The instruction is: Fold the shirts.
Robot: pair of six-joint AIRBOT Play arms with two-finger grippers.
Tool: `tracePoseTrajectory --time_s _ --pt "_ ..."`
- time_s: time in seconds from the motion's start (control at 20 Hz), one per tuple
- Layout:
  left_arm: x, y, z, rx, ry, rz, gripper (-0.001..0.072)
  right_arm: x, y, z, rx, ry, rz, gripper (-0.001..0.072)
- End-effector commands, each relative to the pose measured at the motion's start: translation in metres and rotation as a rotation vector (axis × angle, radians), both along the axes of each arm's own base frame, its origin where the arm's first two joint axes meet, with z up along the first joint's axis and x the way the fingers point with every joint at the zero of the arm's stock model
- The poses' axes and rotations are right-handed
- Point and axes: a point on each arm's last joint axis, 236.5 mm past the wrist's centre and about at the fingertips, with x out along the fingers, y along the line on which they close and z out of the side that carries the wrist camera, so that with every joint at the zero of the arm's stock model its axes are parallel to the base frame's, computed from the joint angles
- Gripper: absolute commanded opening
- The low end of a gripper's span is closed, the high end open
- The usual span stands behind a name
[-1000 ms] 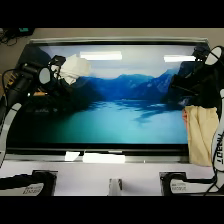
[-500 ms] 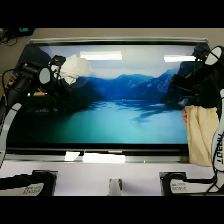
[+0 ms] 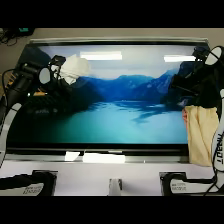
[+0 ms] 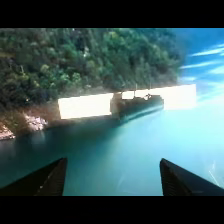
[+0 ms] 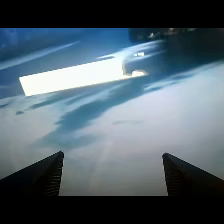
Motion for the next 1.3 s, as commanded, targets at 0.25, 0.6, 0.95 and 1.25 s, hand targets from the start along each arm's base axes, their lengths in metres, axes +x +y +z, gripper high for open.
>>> tracePoseTrajectory --time_s 0.25,0.6,0.95,1.25 --pt "0.076 -0.038 0.047 -0.176 -0.379 -0.018 0.0717 0.0 0.0 0.0 0.001 -0.001 0.0 0.0681" --pt "0.157 -0.02 0.04 -0.384 -0.529 0.237 0.0686 0.019 -0.001 0.005 -0.002 -0.081 -0.01 0.0681" --pt "0.202 0.079 -0.039 -0.564 -0.305 0.61 0.0687 0.017 0.012 0.006 0.061 -0.069 -0.035 0.0681" --pt "0.241 0.067 -0.076 -0.744 -0.368 0.7 0.0687 0.013 0.013 0.005 0.074 -0.044 -0.083 0.0681"
